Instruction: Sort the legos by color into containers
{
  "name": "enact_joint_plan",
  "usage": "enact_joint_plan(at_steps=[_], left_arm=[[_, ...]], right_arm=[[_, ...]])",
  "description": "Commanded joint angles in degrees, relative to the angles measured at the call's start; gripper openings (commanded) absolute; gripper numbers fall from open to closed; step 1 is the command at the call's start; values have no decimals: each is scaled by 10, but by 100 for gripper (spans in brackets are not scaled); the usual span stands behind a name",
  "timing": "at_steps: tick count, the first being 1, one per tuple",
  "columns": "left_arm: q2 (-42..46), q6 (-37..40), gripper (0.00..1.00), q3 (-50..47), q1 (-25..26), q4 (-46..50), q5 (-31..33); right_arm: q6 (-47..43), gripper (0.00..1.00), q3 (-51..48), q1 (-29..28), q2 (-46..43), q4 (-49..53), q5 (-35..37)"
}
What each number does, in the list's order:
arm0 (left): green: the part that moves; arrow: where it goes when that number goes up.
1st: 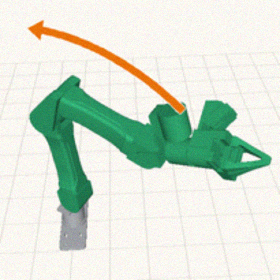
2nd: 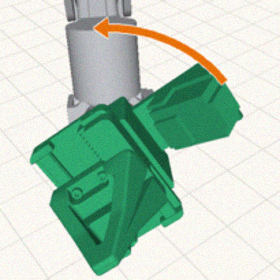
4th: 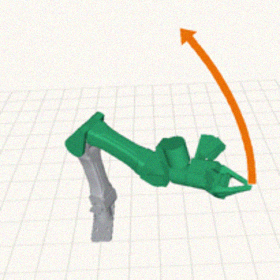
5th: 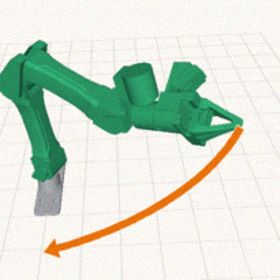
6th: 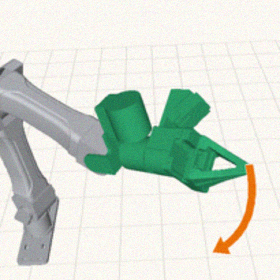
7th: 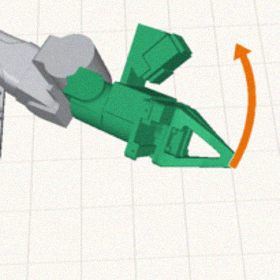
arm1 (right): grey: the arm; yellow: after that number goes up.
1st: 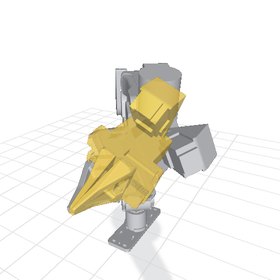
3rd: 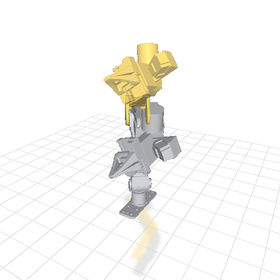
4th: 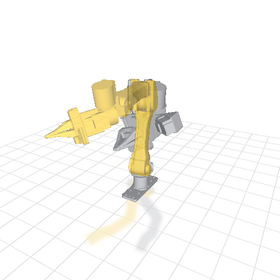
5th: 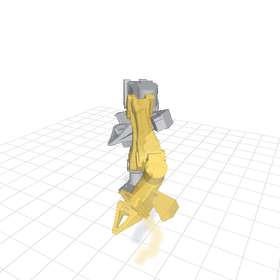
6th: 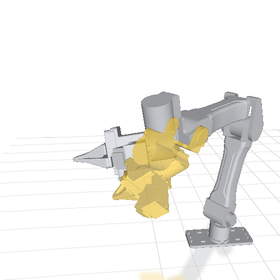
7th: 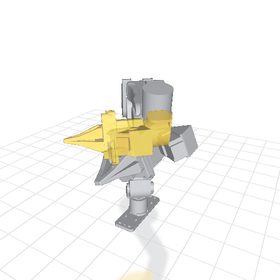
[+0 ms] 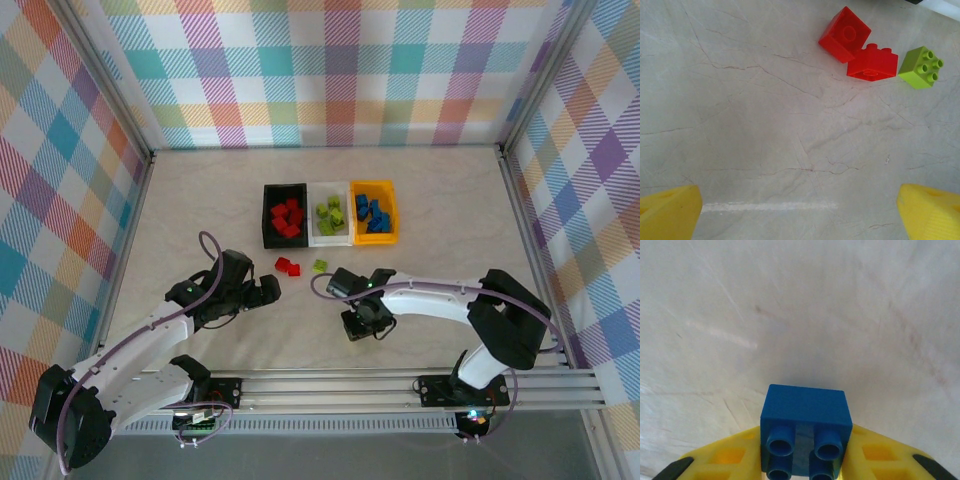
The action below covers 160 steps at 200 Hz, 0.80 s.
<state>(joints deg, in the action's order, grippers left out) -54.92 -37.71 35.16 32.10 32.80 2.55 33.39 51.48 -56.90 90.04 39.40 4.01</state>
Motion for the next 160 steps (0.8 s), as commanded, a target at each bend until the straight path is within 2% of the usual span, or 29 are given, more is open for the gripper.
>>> enact_joint_plan(at_steps=[1,30,54,106,128,141,160], left_arm=[[-3,7,100,1,-9,-4,-3],[-4,9,100,4,-9,-4,-3],[-7,8,100,5,-10,-3,-3],[-21,10,100,13,-10,-8,-7],[-31,14,100,20,-11,-7,-8],[-36,18,100,23,-11,-6,-8],[-45,24,100,29,-12,-9,-9]], right_arm=[[-47,33,46,63,-34,-6,11],[-105,32,125,171,-38,-14,26],[-113,32,207,248,21,-41,14],[-104,34,396,312,200,-27,46],[-94,36,446,328,246,-11,46],[-90,40,462,334,260,-10,42],[-90,58,485,336,271,-6,23]])
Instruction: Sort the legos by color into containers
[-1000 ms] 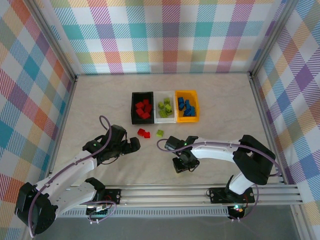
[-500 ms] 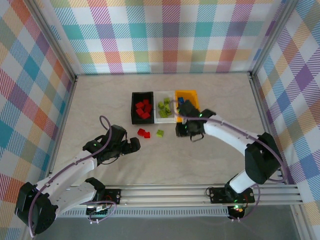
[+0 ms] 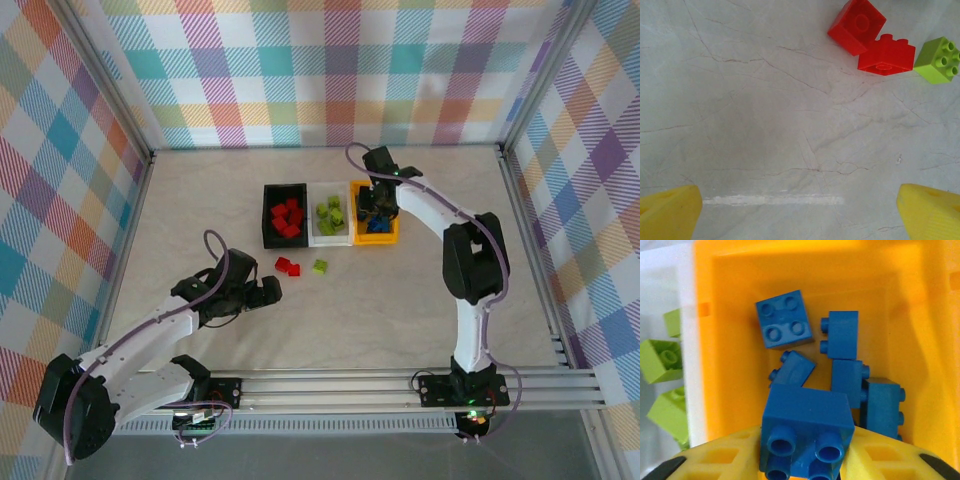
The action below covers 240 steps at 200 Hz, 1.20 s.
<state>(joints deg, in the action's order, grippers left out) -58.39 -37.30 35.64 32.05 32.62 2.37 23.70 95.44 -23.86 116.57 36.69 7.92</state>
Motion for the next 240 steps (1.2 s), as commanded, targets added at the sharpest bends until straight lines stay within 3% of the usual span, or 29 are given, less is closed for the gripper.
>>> enact_joint_plan(at_steps=[1,18,45,65,91,127,208,240], left_arm=[[-10,20,100,24,-12,-7,-7],[-25,26,100,32,-14,-14,-13],[-64,34,100,54,-17,-35,-23],[-114,40,99,79,-20,-58,-33],[-198,51,90,120,-20,-91,-44],[-293,57,87,178,-20,-104,2],[-412,54,81,258,-20,-95,21],[-429,60,71,252,-19,-83,13]], right_arm=[[6,59,46,6,5,21,-17],[6,68,44,5,-9,13,-32],[-1,71,12,-6,-51,2,-40],[-5,72,-34,-24,-90,-15,-47],[-1,72,-104,-42,-139,-36,-52],[9,72,-188,-43,-202,-63,-63],[5,72,-234,-42,-243,-78,-54],[6,72,-239,-41,-242,-84,-56]])
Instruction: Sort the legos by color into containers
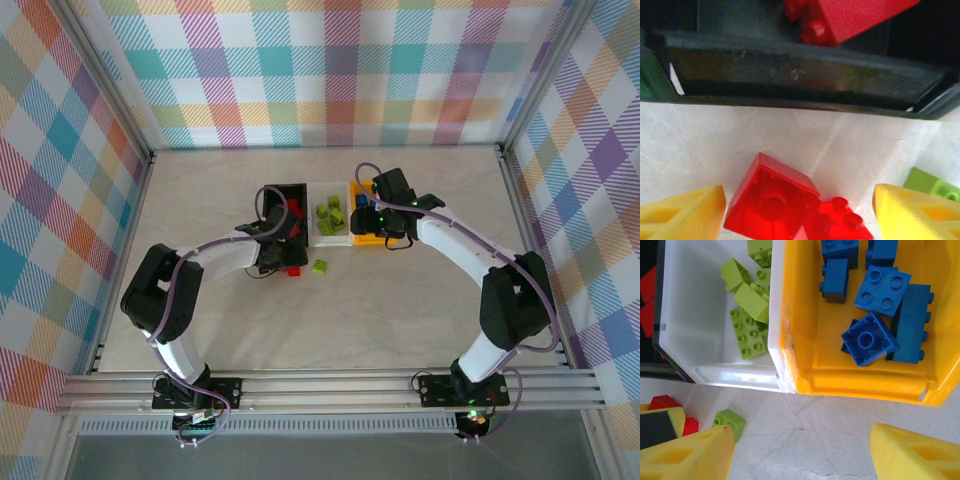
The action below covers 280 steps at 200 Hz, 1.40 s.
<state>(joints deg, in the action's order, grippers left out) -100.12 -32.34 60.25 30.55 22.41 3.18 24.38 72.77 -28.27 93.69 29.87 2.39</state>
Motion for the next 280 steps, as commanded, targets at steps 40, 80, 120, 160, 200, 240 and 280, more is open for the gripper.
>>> enact_joint_plan(at_steps=[40,80,120,160,200,240,280], left_arm=[[27,19,57,-34,-3,36,27],[59,24,51,-67,-6,44,39],[64,25,68,-70,-9,47,53],[32,27,77,-56,-19,11,43],[-3,32,63,-28,-20,1,48],[10,32,43,-39,-21,6,56],[42,30,30,-50,-21,25,61]], right_arm=[[0,72,-12,6,-11,-19,-1],[4,72,-6,7,-3,-20,-8],[6,72,-6,7,-5,-19,-9],[3,72,-9,7,-9,-19,-6],[2,72,-11,8,-14,-19,-6],[1,72,-13,8,-18,-20,-10],[3,72,-12,9,-13,-25,-13]])
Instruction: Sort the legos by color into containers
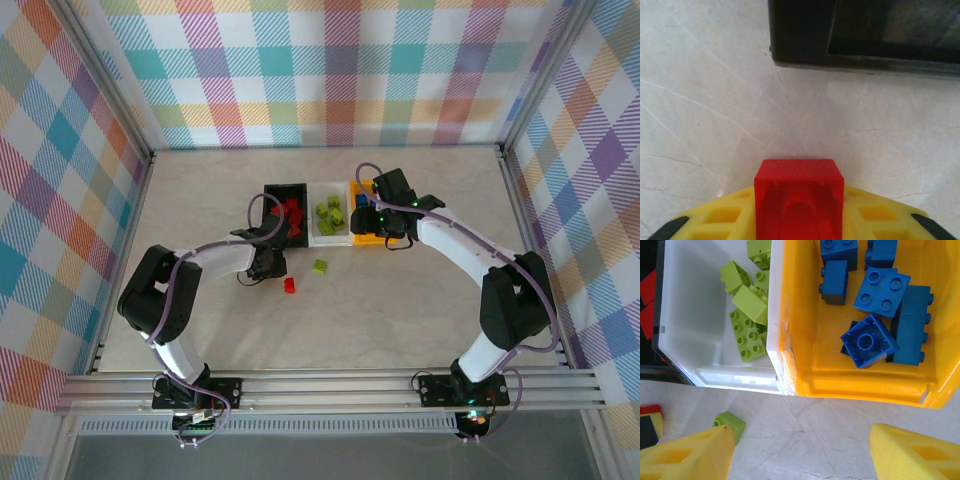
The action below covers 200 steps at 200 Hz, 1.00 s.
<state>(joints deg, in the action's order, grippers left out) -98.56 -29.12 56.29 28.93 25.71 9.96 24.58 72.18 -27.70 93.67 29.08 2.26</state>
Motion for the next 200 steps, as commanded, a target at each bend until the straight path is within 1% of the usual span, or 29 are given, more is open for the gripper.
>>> enact_joint_plan(at_steps=[1,32,45,58,77,118,137,153,160,169,188,200], left_arm=[[28,-2,30,-11,-5,-8,-7],[101,-11,29,-26,-4,18,-21],[127,-12,29,-12,-2,33,-26],[129,-9,30,23,-3,52,-21],[88,2,30,98,-4,69,-7],[-58,24,30,276,-17,95,8],[-124,32,30,360,-23,130,15],[-161,37,30,405,-27,149,17],[-174,39,33,421,-29,156,17],[-189,42,39,443,-29,169,15],[-208,46,58,472,-29,190,8],[-195,44,66,466,-29,188,-2]], right_arm=[[2,72,-6,3,-12,-17,-12],[1,72,-11,3,-15,-19,-12],[1,72,-14,4,-17,-22,-12],[4,72,-19,5,-21,-26,-14],[7,72,-30,5,-24,-32,-16],[6,73,-48,6,-37,-32,-18],[4,73,-55,6,-47,-32,-31],[0,73,-64,6,-57,-34,-49],[0,74,-68,6,-61,-36,-61],[-1,74,-76,6,-69,-41,-77],[0,75,-92,6,-86,-48,-106],[-1,76,-100,6,-97,-47,-115]])
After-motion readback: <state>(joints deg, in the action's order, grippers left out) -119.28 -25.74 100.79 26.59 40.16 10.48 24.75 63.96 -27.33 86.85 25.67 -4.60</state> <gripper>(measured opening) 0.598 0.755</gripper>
